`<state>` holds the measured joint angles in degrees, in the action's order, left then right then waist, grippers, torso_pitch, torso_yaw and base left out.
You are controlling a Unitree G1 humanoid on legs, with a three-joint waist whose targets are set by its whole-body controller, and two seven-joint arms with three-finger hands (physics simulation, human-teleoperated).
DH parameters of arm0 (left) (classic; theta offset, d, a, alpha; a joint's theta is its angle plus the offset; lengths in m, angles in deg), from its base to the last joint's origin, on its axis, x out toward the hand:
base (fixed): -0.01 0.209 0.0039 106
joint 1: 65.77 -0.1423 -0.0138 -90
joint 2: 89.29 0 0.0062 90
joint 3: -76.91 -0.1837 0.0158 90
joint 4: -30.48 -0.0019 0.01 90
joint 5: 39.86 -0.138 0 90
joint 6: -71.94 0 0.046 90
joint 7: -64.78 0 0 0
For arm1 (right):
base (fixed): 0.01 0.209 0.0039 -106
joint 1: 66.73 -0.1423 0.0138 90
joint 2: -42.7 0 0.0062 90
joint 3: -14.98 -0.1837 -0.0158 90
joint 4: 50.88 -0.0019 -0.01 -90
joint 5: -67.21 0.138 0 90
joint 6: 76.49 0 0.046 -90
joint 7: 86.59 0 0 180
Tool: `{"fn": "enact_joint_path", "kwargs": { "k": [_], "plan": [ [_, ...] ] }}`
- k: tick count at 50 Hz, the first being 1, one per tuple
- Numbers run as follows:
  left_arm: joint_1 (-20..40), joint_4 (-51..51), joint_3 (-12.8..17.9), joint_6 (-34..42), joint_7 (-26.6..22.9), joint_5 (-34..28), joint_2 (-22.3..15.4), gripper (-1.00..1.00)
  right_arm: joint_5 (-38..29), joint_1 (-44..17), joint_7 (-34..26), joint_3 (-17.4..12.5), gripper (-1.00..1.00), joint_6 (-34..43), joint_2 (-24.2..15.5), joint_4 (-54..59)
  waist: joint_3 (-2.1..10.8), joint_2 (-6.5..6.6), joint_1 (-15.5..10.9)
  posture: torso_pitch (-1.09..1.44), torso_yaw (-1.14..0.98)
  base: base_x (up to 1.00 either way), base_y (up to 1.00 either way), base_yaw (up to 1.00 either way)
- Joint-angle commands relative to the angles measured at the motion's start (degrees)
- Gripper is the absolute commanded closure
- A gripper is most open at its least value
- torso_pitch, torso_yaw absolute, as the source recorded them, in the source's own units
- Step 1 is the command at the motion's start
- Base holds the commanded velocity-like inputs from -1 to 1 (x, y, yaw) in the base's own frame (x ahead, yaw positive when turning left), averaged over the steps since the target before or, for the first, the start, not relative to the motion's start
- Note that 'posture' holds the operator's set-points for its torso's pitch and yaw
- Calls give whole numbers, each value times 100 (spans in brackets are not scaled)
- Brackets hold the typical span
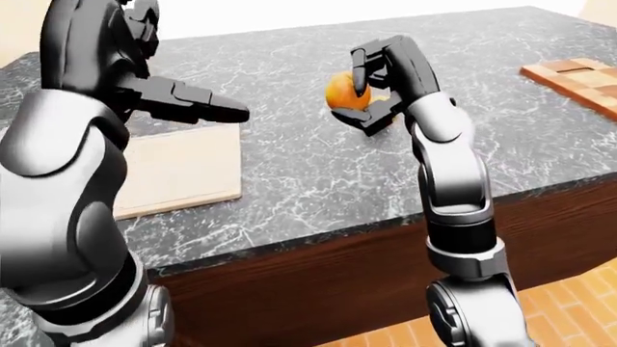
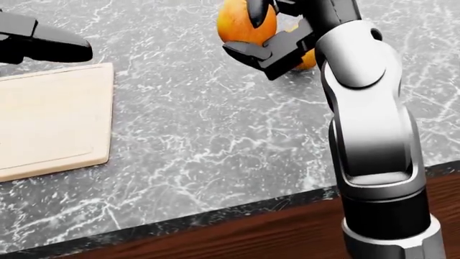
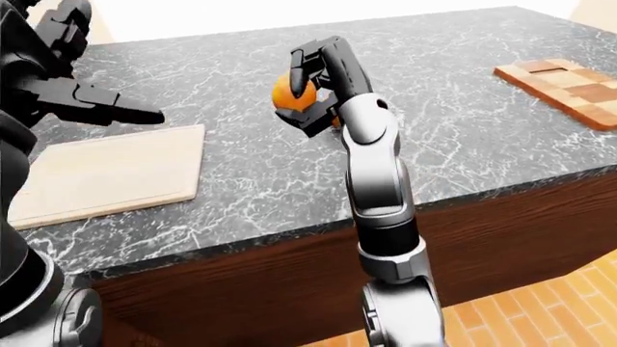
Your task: Place the tangerine and the orange on separate cutting boards.
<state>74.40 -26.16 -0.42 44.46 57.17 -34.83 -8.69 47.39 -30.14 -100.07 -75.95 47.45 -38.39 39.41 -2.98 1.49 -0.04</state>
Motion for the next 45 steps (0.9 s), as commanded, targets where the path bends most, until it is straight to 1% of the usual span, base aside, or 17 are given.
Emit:
{"fn": "enact_joint_path", "kwargs": {
  "k": [1, 2, 4, 8, 13, 16, 20, 26, 36, 45],
  "plan": [
    [393, -121, -13, -81, -12, -21, -109, -100, 6, -231, 69, -21, 100, -194, -3, -126, 121, -18, -3, 0, 0, 0, 0, 0],
    [481, -170, -29, -81, -23, -22, -121, -100, 9, -234, 72, -24, 100, -209, -5, -108, 125, -12, -2, 0, 0, 0, 0, 0],
    [891, -409, -100, -49, -73, -37, -213, -100, 17, -237, 94, -22, 100, -279, -2, -11, 126, -13, 6, 0, 0, 0, 0, 0],
    [1335, -718, -207, -93, -146, -104, -261, -100, 14, -237, 118, 15, 100, -359, 58, 90, 122, -37, 20, 0, 0, 0, 0, 0],
    [1709, -946, -239, -81, -284, -208, -340, -100, 24, -265, 147, 40, 100, -425, 127, 195, 121, -61, 30, 0, 0, 0, 0, 0],
    [1693, -929, -212, 5, -355, -250, -374, -100, 23, -233, 162, 81, 100, -506, 180, 277, 118, -67, 32, 0, 0, 0, 0, 0],
    [1846, -963, -194, 126, -428, -274, -444, -100, 19, -138, 184, 111, 100, -617, 248, 347, 128, -69, 11, 0, 2, 0, 0, 0],
    [1819, -924, -132, 188, -445, -294, -460, -100, -10, -217, 121, 141, 100, -565, 304, 344, 127, -78, -53, 0, 5, 0, 0, 0],
    [1699, -813, -64, 231, -418, -250, -521, -100, -50, -254, 147, 192, 100, -691, 415, 510, 105, -71, -188, 0, 10, 0, 0, 0],
    [1682, -780, -55, 272, -397, -202, -572, -100, -54, -292, 181, 239, 100, -760, 532, 617, 95, -82, -373, 0, 14, 0, 0, 0]
  ]
}}
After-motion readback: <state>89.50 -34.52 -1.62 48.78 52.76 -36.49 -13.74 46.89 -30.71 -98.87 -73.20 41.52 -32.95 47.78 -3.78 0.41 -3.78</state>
